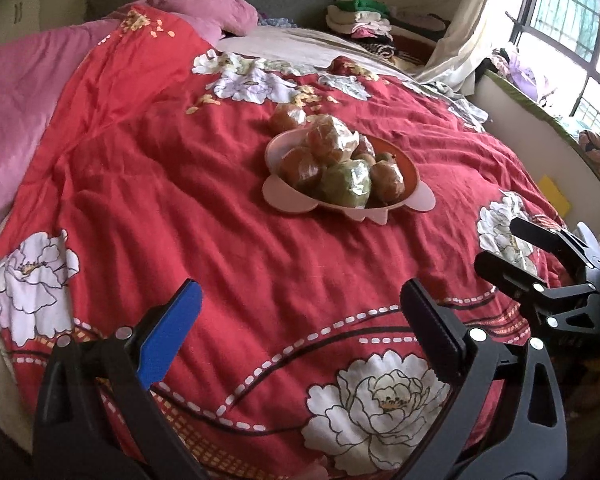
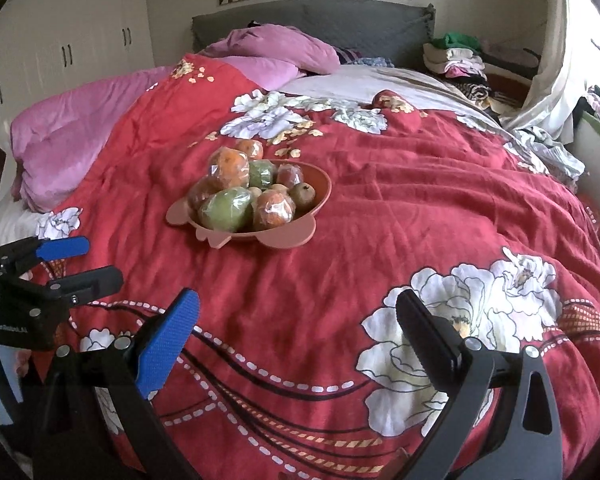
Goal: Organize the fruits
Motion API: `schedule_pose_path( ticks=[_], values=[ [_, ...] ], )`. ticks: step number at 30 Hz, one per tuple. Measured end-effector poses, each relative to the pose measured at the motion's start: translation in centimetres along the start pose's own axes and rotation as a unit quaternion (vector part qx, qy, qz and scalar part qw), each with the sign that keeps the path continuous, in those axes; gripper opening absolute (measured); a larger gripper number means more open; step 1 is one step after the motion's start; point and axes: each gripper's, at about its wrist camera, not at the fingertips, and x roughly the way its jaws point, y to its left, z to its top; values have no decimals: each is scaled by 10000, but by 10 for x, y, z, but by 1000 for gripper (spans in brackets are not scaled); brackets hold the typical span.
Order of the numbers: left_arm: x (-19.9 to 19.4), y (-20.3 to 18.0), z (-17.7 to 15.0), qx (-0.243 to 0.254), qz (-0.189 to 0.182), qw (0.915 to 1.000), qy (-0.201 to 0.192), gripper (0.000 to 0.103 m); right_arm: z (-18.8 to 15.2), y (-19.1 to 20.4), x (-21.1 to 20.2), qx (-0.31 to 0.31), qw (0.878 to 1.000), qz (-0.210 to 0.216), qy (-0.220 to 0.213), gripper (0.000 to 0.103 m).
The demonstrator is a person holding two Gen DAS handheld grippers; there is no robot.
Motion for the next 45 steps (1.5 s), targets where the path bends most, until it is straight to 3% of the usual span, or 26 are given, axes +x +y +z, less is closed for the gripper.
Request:
schedule_pose_path(
  ticks=[45],
  values=[
    [-4, -4, 2, 88, 120, 9999, -9, 93, 0, -5, -1, -13, 10000, -45, 13, 98]
  ],
)
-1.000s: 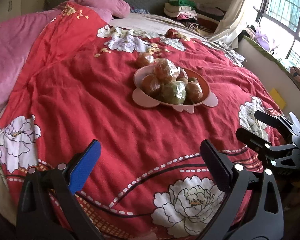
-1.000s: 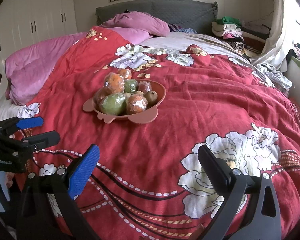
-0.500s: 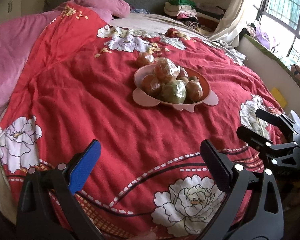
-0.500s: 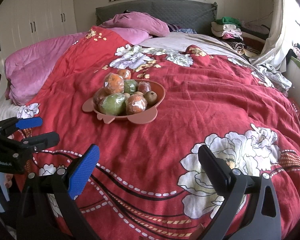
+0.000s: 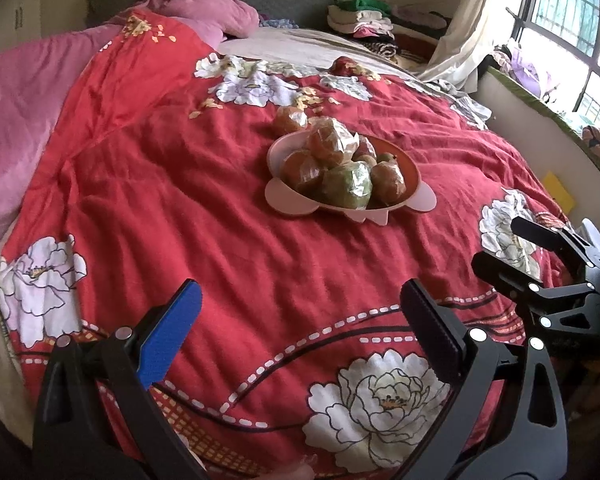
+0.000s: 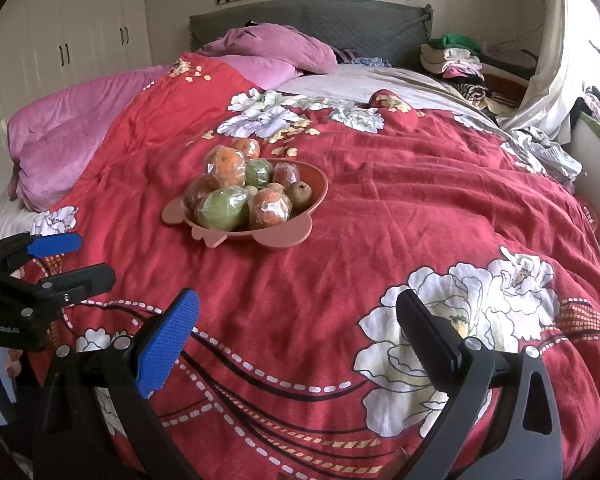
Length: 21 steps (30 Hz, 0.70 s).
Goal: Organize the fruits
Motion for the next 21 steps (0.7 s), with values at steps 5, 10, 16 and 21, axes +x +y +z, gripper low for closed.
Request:
schedule_pose_path(
  ticks=[5, 10, 16, 21],
  values=[
    [1, -1, 0, 37, 39, 10000, -8, 93, -1, 0, 1, 3, 10000, -13, 8, 98],
    [1, 0, 1, 3, -52, 10000, -15, 93, -2, -1, 3, 15, 10000, -28, 28, 98],
    [-7, 5, 4, -194, -170, 9992, -293, 93, -2, -4, 5, 106, 9999, -84, 22, 98],
    [0, 31, 17, -288, 380, 9978, -451, 93, 1, -34, 7, 532, 9981, -287, -76, 98]
  ],
)
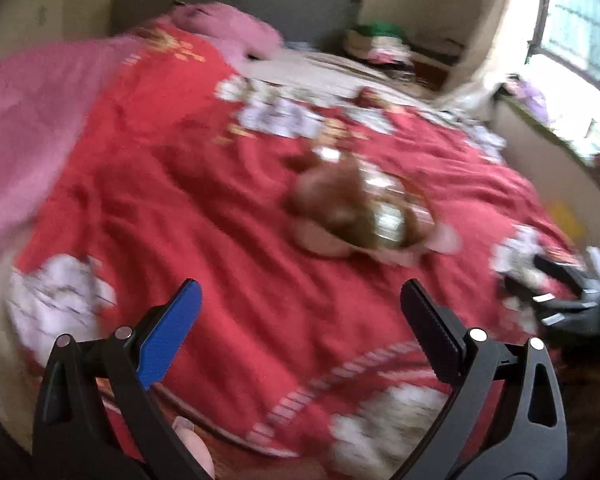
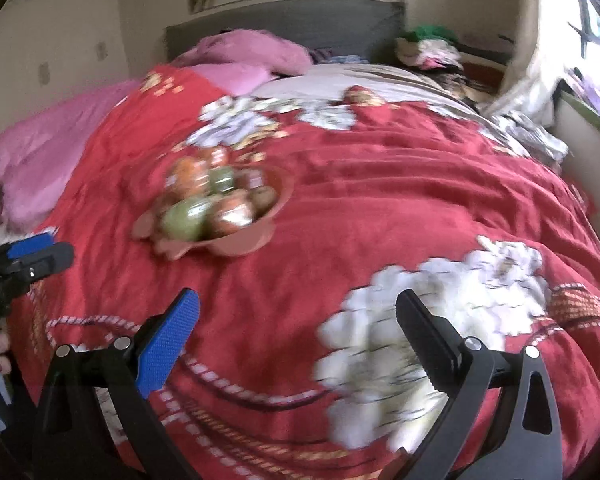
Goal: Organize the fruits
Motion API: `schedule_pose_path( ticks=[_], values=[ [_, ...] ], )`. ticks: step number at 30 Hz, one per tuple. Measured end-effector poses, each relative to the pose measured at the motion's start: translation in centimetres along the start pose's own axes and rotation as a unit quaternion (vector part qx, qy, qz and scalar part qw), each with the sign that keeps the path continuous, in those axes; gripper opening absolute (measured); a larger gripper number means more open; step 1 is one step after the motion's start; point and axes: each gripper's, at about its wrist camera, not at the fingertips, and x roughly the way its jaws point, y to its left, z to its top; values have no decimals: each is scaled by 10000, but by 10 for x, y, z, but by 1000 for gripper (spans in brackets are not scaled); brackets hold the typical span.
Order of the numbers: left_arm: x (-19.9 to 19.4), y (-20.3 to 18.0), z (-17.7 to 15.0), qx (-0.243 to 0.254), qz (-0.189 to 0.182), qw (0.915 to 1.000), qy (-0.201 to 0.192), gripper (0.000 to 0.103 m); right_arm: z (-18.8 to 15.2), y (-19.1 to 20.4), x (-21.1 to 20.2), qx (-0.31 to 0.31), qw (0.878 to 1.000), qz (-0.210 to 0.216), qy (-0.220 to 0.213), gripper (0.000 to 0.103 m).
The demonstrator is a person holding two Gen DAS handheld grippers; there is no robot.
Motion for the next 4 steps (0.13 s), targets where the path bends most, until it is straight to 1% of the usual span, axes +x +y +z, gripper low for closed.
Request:
schedule_pose_path(
  ticks=[1, 2, 4],
  values=[
    [5, 7, 4, -17, 97, 9999, 35, 93, 5, -17, 1, 205, 9997, -153, 2, 98],
    [15, 20, 13, -55, 273, 9995, 140, 93, 11, -28, 3, 327, 9991, -281, 20, 98],
    [36, 45, 33, 21, 638, 9976, 280, 93, 26, -57, 9, 470, 9967, -663, 86, 98]
  ],
)
